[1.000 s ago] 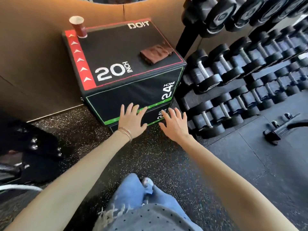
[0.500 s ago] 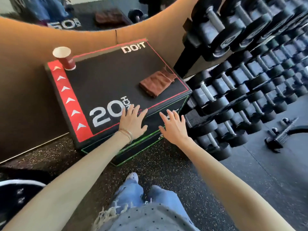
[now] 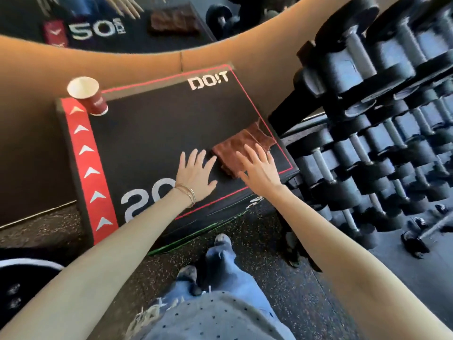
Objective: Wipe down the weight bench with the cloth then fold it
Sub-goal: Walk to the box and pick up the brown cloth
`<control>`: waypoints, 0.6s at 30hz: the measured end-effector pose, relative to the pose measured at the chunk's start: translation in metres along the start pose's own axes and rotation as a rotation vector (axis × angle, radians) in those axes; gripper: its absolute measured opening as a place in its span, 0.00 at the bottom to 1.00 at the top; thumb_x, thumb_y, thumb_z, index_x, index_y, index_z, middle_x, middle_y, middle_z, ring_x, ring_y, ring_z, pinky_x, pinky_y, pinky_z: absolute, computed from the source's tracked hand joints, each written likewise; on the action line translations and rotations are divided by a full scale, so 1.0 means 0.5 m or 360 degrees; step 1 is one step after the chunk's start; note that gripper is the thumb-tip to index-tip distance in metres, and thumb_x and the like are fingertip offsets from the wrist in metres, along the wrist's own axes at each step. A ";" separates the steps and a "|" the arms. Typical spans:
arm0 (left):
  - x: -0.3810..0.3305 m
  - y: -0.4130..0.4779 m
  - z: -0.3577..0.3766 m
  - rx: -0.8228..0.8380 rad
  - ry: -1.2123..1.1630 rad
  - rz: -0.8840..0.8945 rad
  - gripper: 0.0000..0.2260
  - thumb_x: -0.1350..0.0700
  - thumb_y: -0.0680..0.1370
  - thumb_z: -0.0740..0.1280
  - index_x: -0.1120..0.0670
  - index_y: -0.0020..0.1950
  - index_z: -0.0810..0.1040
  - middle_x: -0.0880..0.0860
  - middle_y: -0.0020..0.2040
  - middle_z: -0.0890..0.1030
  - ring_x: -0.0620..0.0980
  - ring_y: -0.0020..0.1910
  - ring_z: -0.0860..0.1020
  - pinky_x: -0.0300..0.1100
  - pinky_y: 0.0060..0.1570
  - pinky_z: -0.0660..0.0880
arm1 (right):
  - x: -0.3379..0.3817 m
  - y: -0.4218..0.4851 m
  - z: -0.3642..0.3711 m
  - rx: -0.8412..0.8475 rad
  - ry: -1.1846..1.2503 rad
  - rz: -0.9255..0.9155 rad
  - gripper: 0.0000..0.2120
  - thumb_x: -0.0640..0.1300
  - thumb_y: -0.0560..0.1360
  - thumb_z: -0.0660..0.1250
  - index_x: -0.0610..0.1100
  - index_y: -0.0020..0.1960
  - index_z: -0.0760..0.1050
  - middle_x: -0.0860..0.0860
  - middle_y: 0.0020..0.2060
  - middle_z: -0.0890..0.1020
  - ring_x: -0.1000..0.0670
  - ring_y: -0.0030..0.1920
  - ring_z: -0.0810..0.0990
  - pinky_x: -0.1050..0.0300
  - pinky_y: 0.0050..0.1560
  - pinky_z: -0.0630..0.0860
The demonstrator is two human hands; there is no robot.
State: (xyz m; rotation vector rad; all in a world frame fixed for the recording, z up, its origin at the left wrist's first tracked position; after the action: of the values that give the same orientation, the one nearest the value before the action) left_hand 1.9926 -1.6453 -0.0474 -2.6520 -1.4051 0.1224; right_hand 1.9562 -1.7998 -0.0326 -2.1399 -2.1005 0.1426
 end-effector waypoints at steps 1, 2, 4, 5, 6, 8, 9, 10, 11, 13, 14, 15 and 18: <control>0.001 0.014 0.001 0.0011 -0.0009 -0.0019 0.31 0.40 0.77 0.57 0.48 0.77 0.53 0.56 0.77 0.55 0.57 0.76 0.51 0.59 0.72 0.46 | -0.006 0.024 0.004 0.0029 0.0009 -0.0013 0.28 0.53 0.79 0.59 0.51 0.76 0.56 0.47 0.76 0.55 0.42 0.76 0.48 0.39 0.73 0.48; 0.002 0.027 0.002 0.0017 -0.0014 -0.0037 0.31 0.40 0.77 0.57 0.49 0.77 0.53 0.56 0.77 0.55 0.57 0.76 0.51 0.59 0.72 0.47 | -0.013 0.047 0.009 0.0064 0.0014 -0.0028 0.28 0.54 0.79 0.59 0.51 0.76 0.56 0.48 0.76 0.54 0.42 0.76 0.48 0.39 0.73 0.48; 0.002 0.049 0.002 0.0041 -0.0024 -0.0065 0.31 0.40 0.77 0.57 0.49 0.77 0.53 0.56 0.77 0.55 0.58 0.76 0.51 0.59 0.72 0.47 | -0.022 0.086 0.022 0.0132 0.0031 -0.0056 0.29 0.57 0.78 0.59 0.52 0.76 0.55 0.48 0.77 0.53 0.40 0.76 0.47 0.36 0.72 0.48; 0.003 0.060 0.004 0.0054 -0.0032 -0.0081 0.31 0.40 0.77 0.57 0.49 0.77 0.52 0.56 0.77 0.55 0.58 0.76 0.51 0.59 0.72 0.47 | -0.027 0.103 0.030 0.0162 0.0050 -0.0064 0.30 0.59 0.77 0.59 0.53 0.76 0.55 0.47 0.77 0.53 0.39 0.75 0.47 0.34 0.71 0.49; 0.004 0.071 0.006 0.0066 -0.0039 -0.0100 0.31 0.40 0.77 0.57 0.49 0.77 0.52 0.56 0.77 0.55 0.57 0.76 0.51 0.59 0.72 0.47 | -0.033 0.118 0.039 0.0196 0.0074 -0.0067 0.31 0.60 0.77 0.59 0.53 0.76 0.54 0.47 0.77 0.52 0.38 0.75 0.47 0.33 0.71 0.49; 0.004 0.089 0.011 0.0087 -0.0046 -0.0126 0.31 0.40 0.77 0.57 0.49 0.77 0.52 0.56 0.77 0.54 0.58 0.76 0.50 0.58 0.73 0.47 | -0.046 0.136 0.062 0.0289 0.0099 -0.0071 0.32 0.63 0.76 0.57 0.54 0.76 0.53 0.47 0.77 0.51 0.36 0.75 0.46 0.30 0.70 0.48; 0.002 0.097 0.012 0.0097 -0.0050 -0.0129 0.31 0.40 0.77 0.56 0.49 0.77 0.52 0.56 0.77 0.54 0.58 0.76 0.50 0.58 0.73 0.47 | -0.051 0.141 0.073 0.0326 0.0092 -0.0077 0.32 0.64 0.76 0.56 0.55 0.76 0.52 0.46 0.77 0.50 0.36 0.75 0.45 0.29 0.69 0.48; 0.000 0.104 0.013 0.0102 -0.0056 -0.0130 0.31 0.40 0.78 0.56 0.49 0.77 0.51 0.57 0.77 0.54 0.58 0.76 0.50 0.58 0.73 0.47 | -0.056 0.144 0.081 0.0345 0.0077 -0.0085 0.33 0.66 0.76 0.55 0.55 0.76 0.52 0.46 0.77 0.50 0.35 0.74 0.45 0.29 0.69 0.48; -0.003 0.110 0.013 0.0101 -0.0061 -0.0128 0.31 0.39 0.78 0.56 0.49 0.77 0.51 0.57 0.77 0.54 0.58 0.76 0.50 0.58 0.73 0.48 | -0.059 0.148 0.086 0.0342 0.0064 -0.0093 0.33 0.66 0.75 0.55 0.55 0.76 0.52 0.46 0.76 0.51 0.35 0.74 0.45 0.28 0.68 0.48; -0.007 0.119 0.012 0.0095 -0.0073 -0.0128 0.31 0.39 0.78 0.56 0.49 0.77 0.51 0.57 0.77 0.55 0.58 0.76 0.50 0.57 0.73 0.48 | -0.058 0.156 0.089 0.0301 0.0039 -0.0091 0.33 0.66 0.75 0.56 0.55 0.75 0.55 0.45 0.75 0.55 0.34 0.73 0.49 0.27 0.67 0.51; -0.009 0.120 0.014 0.0094 -0.0076 -0.0123 0.31 0.39 0.78 0.56 0.49 0.77 0.51 0.57 0.77 0.55 0.57 0.76 0.50 0.57 0.73 0.48 | -0.055 0.158 0.089 0.0275 0.0031 -0.0080 0.32 0.65 0.74 0.57 0.54 0.74 0.57 0.44 0.74 0.56 0.34 0.72 0.50 0.27 0.66 0.52; -0.010 0.119 0.015 0.0095 -0.0074 -0.0118 0.31 0.40 0.78 0.56 0.49 0.77 0.51 0.57 0.77 0.55 0.57 0.76 0.50 0.57 0.73 0.48 | -0.051 0.158 0.089 0.0243 0.0024 -0.0066 0.30 0.64 0.74 0.58 0.53 0.72 0.59 0.44 0.73 0.58 0.33 0.72 0.52 0.27 0.65 0.53; -0.005 0.114 0.021 0.0113 -0.0074 -0.0101 0.31 0.40 0.78 0.56 0.49 0.77 0.51 0.57 0.77 0.55 0.57 0.76 0.50 0.57 0.73 0.47 | -0.045 0.156 0.083 0.0140 -0.0005 -0.0047 0.26 0.59 0.74 0.60 0.50 0.69 0.64 0.42 0.70 0.63 0.33 0.68 0.58 0.30 0.62 0.59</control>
State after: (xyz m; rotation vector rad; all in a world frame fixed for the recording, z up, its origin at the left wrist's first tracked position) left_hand 2.0362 -1.6782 -0.0669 -2.5607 -1.4685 0.2244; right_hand 2.0256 -1.8224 -0.0869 -2.0596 -2.0857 0.2311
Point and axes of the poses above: each hand's wrist, its own y-axis towards the middle knuckle, its own z-axis out of the palm, x = y × z, the point moved 8 cm from there along y, towards the middle knuckle
